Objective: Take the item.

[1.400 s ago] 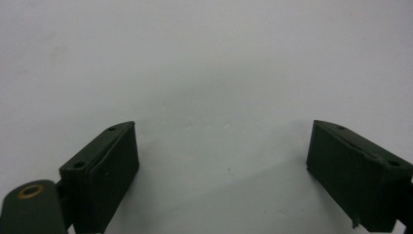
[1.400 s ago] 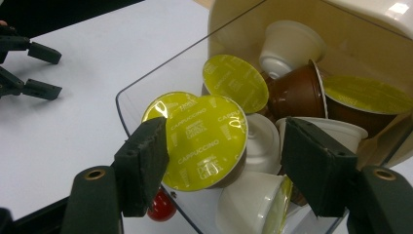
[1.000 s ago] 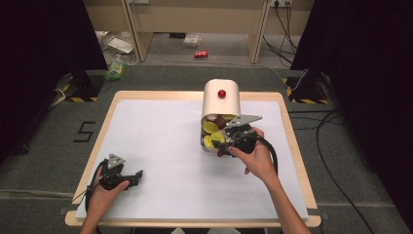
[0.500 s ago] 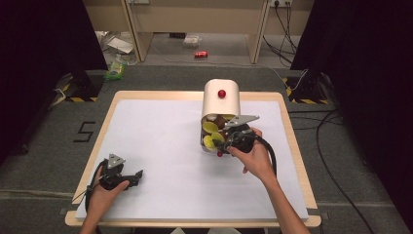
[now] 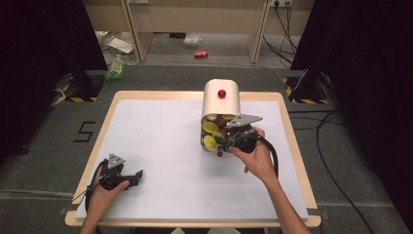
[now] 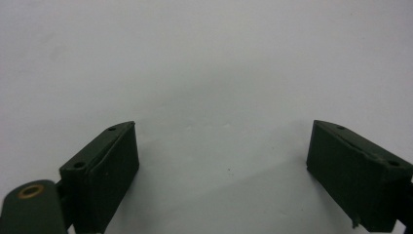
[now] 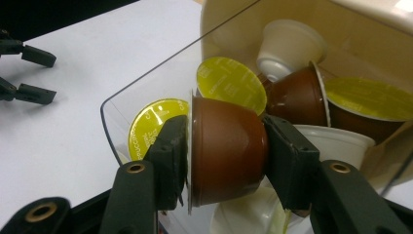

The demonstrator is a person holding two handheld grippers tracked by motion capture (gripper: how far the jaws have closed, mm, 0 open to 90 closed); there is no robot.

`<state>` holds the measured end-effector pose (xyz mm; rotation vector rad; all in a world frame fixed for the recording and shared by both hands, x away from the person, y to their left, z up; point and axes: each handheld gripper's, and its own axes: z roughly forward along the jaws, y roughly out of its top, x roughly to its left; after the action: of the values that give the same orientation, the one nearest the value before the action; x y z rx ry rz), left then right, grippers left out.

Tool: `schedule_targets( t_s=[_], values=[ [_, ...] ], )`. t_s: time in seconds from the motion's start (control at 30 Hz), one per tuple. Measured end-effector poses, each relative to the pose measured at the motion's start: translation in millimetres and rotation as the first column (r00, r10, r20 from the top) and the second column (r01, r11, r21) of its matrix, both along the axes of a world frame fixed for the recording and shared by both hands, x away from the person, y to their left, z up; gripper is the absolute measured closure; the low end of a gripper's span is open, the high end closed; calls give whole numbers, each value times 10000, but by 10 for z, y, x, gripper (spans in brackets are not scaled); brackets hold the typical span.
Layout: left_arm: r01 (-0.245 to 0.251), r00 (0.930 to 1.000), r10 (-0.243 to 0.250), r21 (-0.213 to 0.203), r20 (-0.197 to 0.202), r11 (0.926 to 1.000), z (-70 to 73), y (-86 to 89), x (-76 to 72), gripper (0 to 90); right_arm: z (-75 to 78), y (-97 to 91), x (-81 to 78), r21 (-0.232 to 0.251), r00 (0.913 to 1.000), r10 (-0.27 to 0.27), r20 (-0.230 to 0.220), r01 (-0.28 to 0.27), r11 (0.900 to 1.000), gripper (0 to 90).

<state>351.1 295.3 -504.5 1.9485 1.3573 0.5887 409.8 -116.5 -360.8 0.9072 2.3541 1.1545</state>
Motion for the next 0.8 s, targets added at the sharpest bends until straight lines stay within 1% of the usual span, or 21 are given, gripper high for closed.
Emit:
schedule_targets(
  t_s=[0.23, 0.3, 0.33, 0.4, 0.43, 0.47, 0.57, 0.8],
  values=[
    [1, 10000, -1, 4, -4, 10000, 0, 1, 0, 110, 134, -126, -69, 280, 9991, -50, 415, 38, 9996, 536],
    [3, 10000, -3, -3, 0, 10000, 0, 0, 0, 110, 171, -167, -93, 337, 9986, -108, 513, 90, 9994, 536],
    [1, 10000, -1, -1, 0, 10000, 0, 0, 0, 110, 204, -218, -112, 411, 9979, -190, 624, 165, 9990, 536],
    [0, 10000, 0, -3, -1, 10000, 0, 0, 0, 110, 220, -245, -120, 444, 9977, -218, 649, 189, 9988, 536],
    [1, 10000, -1, -2, 0, 10000, 0, 0, 0, 109, 247, -296, -130, 543, 9967, -311, 745, 270, 9982, 536],
    [0, 10000, 0, -4, 1, 10000, 0, 0, 0, 109, 247, -296, -130, 543, 9967, -311, 745, 270, 9982, 536],
    [0, 10000, 0, -2, 0, 10000, 0, 0, 0, 110, 286, -380, -143, 631, 9957, -436, 817, 385, 9973, 537],
    [0, 10000, 0, -5, 0, 10000, 0, 0, 0, 110, 320, -601, -153, 769, 9914, -936, 912, 867, 9933, 536]
  ],
)
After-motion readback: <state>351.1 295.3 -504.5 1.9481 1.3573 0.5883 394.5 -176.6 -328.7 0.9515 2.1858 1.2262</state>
